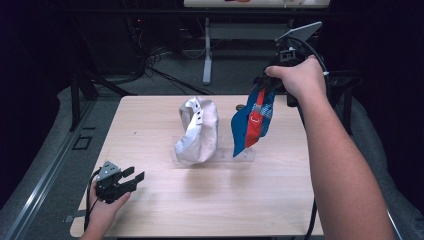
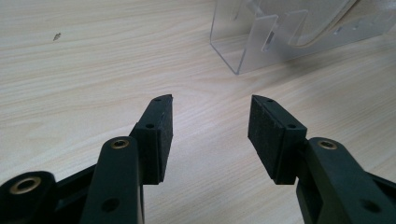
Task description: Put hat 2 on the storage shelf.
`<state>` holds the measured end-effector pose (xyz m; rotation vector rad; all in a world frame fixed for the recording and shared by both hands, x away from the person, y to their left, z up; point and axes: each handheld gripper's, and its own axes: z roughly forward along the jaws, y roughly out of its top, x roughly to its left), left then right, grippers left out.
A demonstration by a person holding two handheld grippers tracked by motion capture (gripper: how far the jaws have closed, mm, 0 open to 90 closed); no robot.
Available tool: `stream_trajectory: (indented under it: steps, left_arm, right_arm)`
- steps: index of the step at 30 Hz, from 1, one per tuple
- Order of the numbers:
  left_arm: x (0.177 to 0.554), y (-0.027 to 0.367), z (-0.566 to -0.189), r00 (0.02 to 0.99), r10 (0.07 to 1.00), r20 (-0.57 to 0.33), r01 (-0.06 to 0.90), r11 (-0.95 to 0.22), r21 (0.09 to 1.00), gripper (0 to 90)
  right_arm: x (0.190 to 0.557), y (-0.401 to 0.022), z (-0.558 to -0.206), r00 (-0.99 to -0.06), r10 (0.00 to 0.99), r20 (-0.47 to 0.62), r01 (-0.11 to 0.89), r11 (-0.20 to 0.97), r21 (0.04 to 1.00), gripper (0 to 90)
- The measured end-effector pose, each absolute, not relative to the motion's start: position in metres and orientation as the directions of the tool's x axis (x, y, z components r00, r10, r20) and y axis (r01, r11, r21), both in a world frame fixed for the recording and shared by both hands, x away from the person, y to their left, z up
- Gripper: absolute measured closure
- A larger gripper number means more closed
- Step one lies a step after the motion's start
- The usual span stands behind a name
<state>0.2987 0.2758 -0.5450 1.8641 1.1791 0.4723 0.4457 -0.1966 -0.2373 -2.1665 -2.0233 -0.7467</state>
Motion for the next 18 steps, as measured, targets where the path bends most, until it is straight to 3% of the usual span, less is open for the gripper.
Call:
stream_trajectory:
  steps: [18]
  left_arm:
    - [0.299,0.277,-0.545,0.478,0.87,-0.123,0.543,-0.183,0.819,50.7]
  right_arm:
    - [0.455,-0.179,-0.26,-0.017,0.91,0.414,0.964,-0.095,0.248,77.4]
